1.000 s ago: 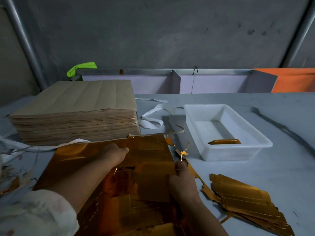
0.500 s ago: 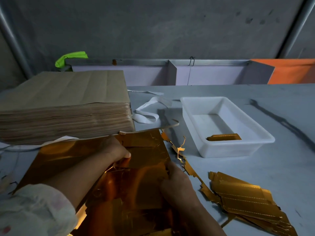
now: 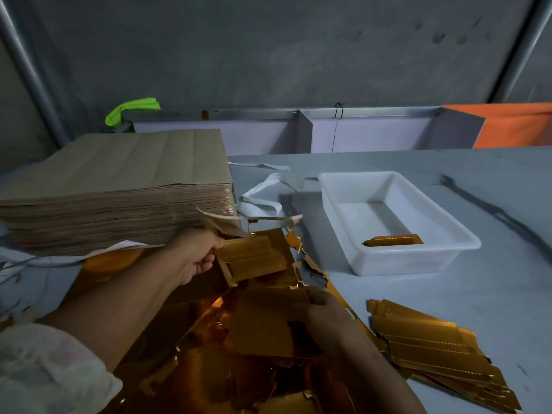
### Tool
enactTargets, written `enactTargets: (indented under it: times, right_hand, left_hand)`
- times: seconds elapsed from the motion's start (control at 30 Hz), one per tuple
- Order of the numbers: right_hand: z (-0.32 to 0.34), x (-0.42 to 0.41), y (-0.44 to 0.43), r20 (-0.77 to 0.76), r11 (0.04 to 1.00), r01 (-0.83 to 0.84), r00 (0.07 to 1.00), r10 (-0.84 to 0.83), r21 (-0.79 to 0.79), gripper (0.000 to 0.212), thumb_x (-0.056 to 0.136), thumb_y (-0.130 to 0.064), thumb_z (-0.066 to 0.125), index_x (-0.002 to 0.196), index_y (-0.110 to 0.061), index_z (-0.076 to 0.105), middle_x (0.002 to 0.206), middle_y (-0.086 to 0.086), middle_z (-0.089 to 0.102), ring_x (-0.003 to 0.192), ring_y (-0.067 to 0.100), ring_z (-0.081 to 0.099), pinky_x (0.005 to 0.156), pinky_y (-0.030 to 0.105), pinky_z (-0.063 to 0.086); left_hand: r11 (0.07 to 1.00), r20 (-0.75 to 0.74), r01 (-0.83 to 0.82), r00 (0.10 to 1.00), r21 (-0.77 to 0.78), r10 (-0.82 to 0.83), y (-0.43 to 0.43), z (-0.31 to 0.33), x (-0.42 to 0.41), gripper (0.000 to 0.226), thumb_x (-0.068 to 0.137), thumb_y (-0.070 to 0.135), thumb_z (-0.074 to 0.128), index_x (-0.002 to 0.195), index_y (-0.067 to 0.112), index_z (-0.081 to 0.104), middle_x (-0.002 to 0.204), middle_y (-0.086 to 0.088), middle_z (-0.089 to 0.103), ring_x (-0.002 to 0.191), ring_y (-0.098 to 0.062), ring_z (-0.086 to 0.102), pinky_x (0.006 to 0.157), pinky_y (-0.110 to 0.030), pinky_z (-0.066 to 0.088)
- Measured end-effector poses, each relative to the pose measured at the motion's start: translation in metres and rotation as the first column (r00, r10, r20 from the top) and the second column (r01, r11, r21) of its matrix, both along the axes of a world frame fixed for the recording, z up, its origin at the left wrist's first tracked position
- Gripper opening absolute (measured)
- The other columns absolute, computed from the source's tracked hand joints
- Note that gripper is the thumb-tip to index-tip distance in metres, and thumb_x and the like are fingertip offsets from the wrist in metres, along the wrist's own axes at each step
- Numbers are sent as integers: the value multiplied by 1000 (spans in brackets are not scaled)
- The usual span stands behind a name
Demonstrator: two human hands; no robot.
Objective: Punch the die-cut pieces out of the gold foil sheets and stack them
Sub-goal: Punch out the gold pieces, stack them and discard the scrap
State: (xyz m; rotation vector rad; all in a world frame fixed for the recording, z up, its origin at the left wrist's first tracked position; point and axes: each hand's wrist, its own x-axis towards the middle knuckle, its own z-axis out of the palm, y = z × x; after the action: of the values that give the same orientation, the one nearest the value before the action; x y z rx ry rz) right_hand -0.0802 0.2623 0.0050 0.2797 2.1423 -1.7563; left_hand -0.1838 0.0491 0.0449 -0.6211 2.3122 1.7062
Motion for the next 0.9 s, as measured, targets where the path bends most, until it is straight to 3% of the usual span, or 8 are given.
enactTargets:
  times: [0.07, 0.17, 0.27, 0.33, 0.53, 0.7, 0.83, 0.9]
  right_hand:
    - [4, 3, 3, -17, 1000, -19, 1000, 19, 4, 25, 99, -15, 53, 122, -24, 53, 109, -2, 62, 96, 18, 64, 68, 26, 56]
    - [9, 8, 9, 11, 991, -41, 999, 43, -123, 26, 96, -15, 58, 118, -28, 57, 110, 0, 64, 99, 24, 65, 79, 38, 59]
    - [14, 13, 13, -12, 973, -88, 996, 87, -215, 26, 92, -16, 64, 116, -29, 63, 111, 3, 67, 101, 27, 66, 77, 37, 56]
    - [16, 15, 11, -43, 970, -79, 997, 71, -229, 25, 92, -15, 65, 113, -27, 66, 109, 5, 69, 102, 28, 65, 81, 40, 54]
    - [23, 16, 3, -111, 979, 44, 992, -68, -201, 16, 97, -18, 59, 107, -28, 65, 106, 3, 70, 100, 23, 66, 87, 43, 55]
    - [23, 19, -3, -153, 972, 112, 978, -145, -209, 17, 96, -13, 58, 105, -27, 64, 105, 1, 72, 101, 22, 68, 90, 48, 56]
    - [22, 25, -8, -210, 994, 70, 974, -87, -87, 20, 97, -21, 58, 107, -38, 59, 113, -5, 63, 108, 22, 60, 99, 52, 49]
    - [21, 29, -10, -260, 999, 40, 965, -45, -27, 22, 98, -22, 58, 107, -42, 57, 112, -12, 59, 108, 16, 56, 99, 48, 48]
  left_hand:
    - [1000, -56, -9, 998, 10, 9, 0, 3, 5, 6, 94, 12, 59, 99, 10, 62, 88, -6, 58, 72, -14, 50, 61, -24, 44]
    - [999, -115, -31, 993, 39, 35, 2, 11, 16, 5, 94, 16, 58, 99, 15, 60, 100, -6, 59, 89, -20, 54, 82, -36, 45]
    - [1000, -157, 2, 988, -13, -4, 2, 17, 26, 6, 96, 19, 55, 97, 17, 61, 108, -11, 62, 106, -30, 56, 100, -50, 43]
    - [999, -157, 45, 987, 6, -43, 2, 22, 34, 13, 98, 17, 52, 103, 16, 63, 105, -13, 66, 103, -33, 61, 97, -51, 47]
    - [970, -158, 218, 967, 106, -200, 4, 28, 56, 23, 98, 11, 50, 110, 18, 68, 95, -9, 72, 87, -24, 67, 66, -37, 54]
    - [956, -160, 266, 956, 124, -246, 5, 34, 70, 23, 98, 9, 46, 108, 12, 66, 91, -9, 70, 83, -23, 67, 65, -37, 54]
    - [965, -118, 250, 964, 83, -239, 7, 33, 78, 19, 96, 11, 46, 105, 9, 62, 99, -13, 64, 97, -29, 61, 88, -47, 51]
    - [978, -76, 180, 982, 106, -173, 7, 31, 81, 14, 94, 16, 50, 104, 11, 60, 100, -13, 62, 97, -30, 60, 89, -49, 50]
